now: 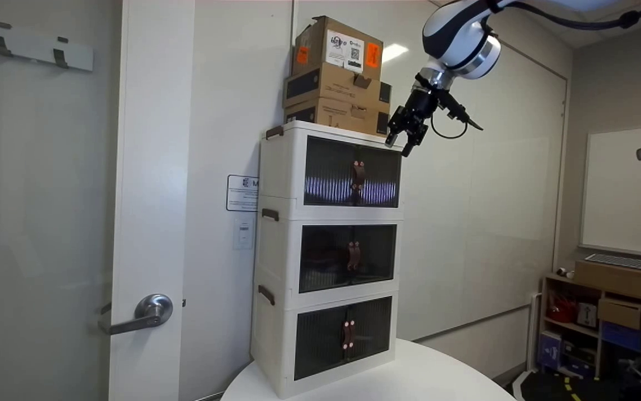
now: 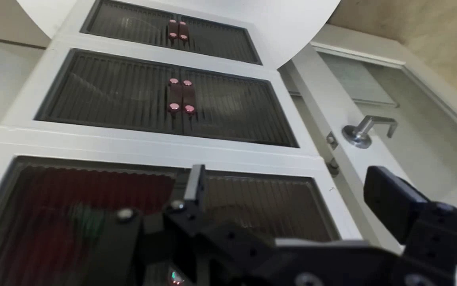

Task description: Open the upper part of the cabinet door

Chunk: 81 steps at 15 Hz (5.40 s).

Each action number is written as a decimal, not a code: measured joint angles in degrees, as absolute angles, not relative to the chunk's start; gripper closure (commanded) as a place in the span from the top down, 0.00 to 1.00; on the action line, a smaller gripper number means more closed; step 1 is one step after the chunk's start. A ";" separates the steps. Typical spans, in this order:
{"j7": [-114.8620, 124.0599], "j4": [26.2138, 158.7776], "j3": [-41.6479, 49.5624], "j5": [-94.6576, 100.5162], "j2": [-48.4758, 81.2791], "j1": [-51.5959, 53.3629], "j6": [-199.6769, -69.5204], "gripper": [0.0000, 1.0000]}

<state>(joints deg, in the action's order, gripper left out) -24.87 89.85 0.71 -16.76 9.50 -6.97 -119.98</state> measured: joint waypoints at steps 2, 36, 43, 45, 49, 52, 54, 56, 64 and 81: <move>-31.63 87.48 0.69 -19.15 11.48 -8.08 -115.83 1.00; -87.00 86.36 -4.55 -54.99 19.00 -19.74 -127.64 1.00; -94.23 84.55 -1.18 -63.40 22.15 -19.91 -116.59 1.00; -93.50 83.76 -0.07 -63.29 22.90 -19.27 -116.63 1.00; -88.54 81.43 1.72 -60.54 24.29 -16.81 -119.11 1.00; -84.06 78.39 1.84 -56.87 26.19 -15.03 -120.13 1.00; -81.99 76.60 1.80 -54.92 27.68 -14.10 -120.25 1.00; -80.89 75.18 1.60 -53.43 29.26 -13.53 -120.31 1.00; -79.69 69.76 0.96 -50.69 34.27 -13.49 -123.18 1.00; -80.24 62.08 -5.28 -51.45 39.38 -17.44 -119.27 1.00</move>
<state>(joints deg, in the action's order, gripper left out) -80.24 62.08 -5.28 -51.45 39.38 -17.44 -119.27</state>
